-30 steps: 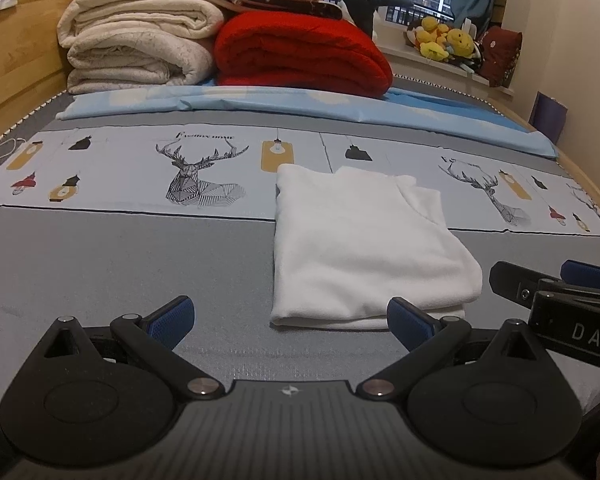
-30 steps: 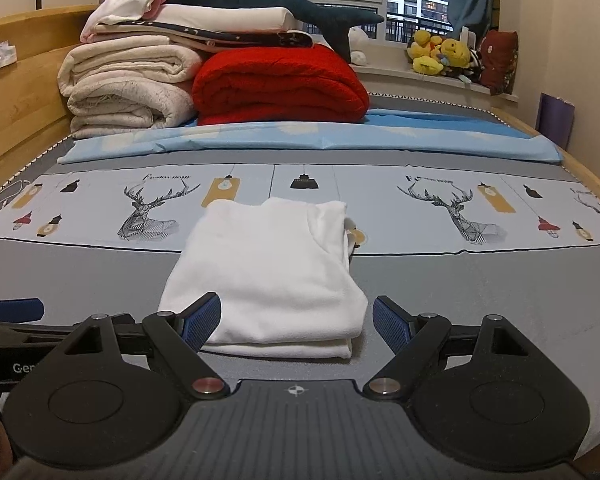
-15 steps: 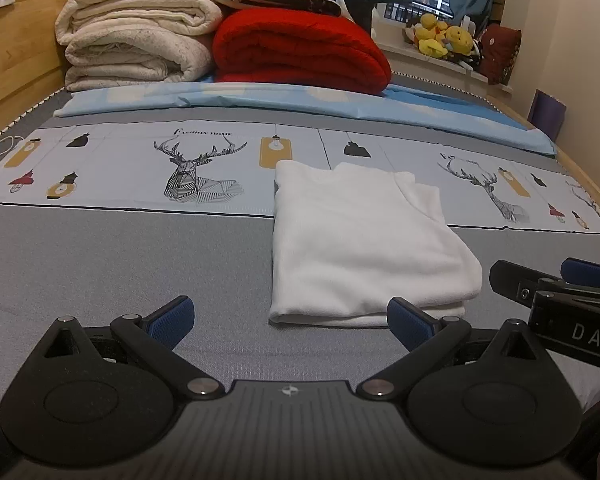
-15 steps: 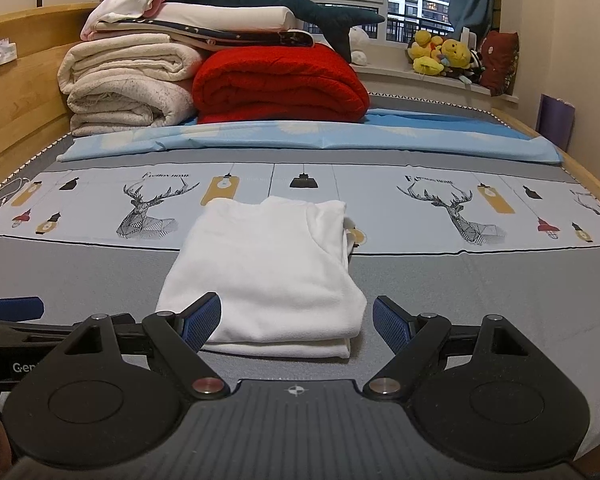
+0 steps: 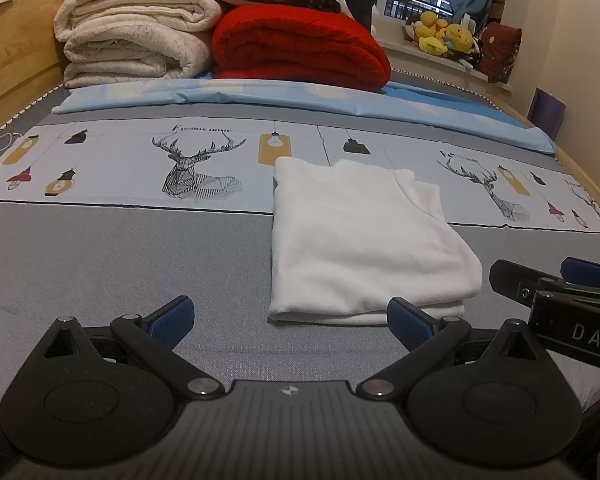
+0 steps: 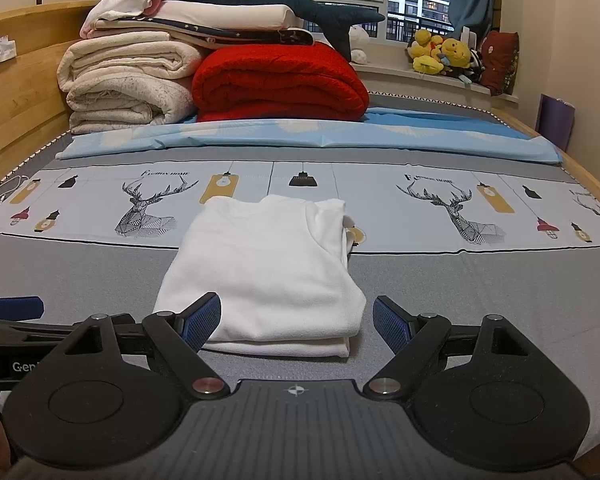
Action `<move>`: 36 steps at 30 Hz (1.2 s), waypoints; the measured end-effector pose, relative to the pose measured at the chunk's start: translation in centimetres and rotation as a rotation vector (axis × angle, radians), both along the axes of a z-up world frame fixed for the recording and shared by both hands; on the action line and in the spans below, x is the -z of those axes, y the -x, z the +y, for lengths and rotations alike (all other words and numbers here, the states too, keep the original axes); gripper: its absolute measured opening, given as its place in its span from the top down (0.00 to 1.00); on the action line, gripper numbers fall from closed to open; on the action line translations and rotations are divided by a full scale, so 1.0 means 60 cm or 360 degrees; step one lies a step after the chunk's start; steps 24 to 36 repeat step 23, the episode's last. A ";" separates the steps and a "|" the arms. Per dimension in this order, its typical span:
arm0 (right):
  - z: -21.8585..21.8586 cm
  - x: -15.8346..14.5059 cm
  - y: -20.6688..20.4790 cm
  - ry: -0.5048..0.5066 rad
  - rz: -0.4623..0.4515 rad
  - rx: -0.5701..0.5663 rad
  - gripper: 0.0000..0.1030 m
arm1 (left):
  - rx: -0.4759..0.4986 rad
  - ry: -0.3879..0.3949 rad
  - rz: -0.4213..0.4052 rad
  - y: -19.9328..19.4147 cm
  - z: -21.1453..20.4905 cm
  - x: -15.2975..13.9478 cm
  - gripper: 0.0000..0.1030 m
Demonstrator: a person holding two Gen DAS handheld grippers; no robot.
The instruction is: Fold small clothes
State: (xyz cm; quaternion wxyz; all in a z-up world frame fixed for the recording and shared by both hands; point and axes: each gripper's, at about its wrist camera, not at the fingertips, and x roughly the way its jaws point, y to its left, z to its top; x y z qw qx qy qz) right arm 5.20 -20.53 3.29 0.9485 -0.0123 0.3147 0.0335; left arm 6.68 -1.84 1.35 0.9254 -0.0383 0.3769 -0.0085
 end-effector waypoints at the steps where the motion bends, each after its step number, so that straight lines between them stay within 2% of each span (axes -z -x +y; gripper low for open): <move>1: 0.000 -0.001 0.000 0.0001 -0.0001 -0.0001 0.18 | 0.0001 0.0001 0.0001 0.000 0.000 0.000 0.01; 36: -0.002 0.001 -0.001 0.0003 0.0000 -0.0003 0.18 | 0.0003 0.0004 0.0003 -0.001 0.000 0.000 0.01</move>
